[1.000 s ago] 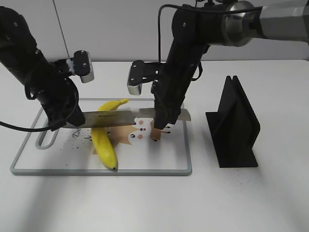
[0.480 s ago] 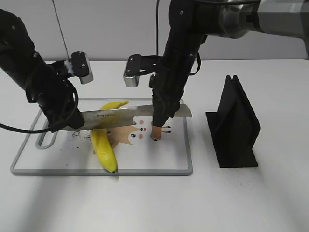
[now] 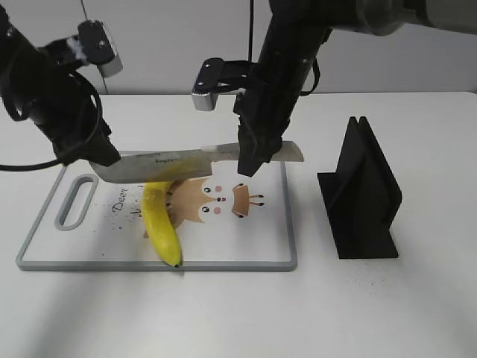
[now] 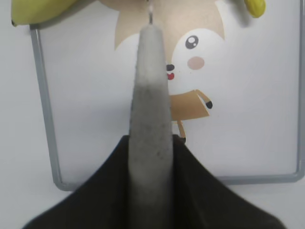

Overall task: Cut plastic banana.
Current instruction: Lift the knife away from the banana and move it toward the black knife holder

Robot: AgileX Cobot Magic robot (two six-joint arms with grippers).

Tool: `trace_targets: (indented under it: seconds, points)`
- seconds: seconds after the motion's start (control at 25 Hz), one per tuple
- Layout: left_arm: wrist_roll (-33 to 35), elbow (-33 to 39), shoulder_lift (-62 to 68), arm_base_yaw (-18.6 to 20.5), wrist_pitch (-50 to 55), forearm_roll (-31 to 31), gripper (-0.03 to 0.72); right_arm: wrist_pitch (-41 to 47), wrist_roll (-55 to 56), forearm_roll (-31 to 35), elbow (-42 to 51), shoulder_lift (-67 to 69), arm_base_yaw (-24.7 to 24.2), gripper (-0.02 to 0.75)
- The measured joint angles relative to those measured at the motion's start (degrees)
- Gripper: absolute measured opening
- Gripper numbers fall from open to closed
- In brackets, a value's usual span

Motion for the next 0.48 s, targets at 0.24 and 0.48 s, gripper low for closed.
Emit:
trace_targets:
  seconds: [0.24,0.48]
  points:
    - [-15.52,0.0,-7.8,0.0,-2.88,3.73,0.572,0.12,6.41,-1.67,0.0,-3.14,0.0,0.179]
    - [-25.74,0.0,-16.2,0.0,-3.97,9.85,0.573,0.18,16.59,-1.75,0.0,-7.88,0.0,0.179]
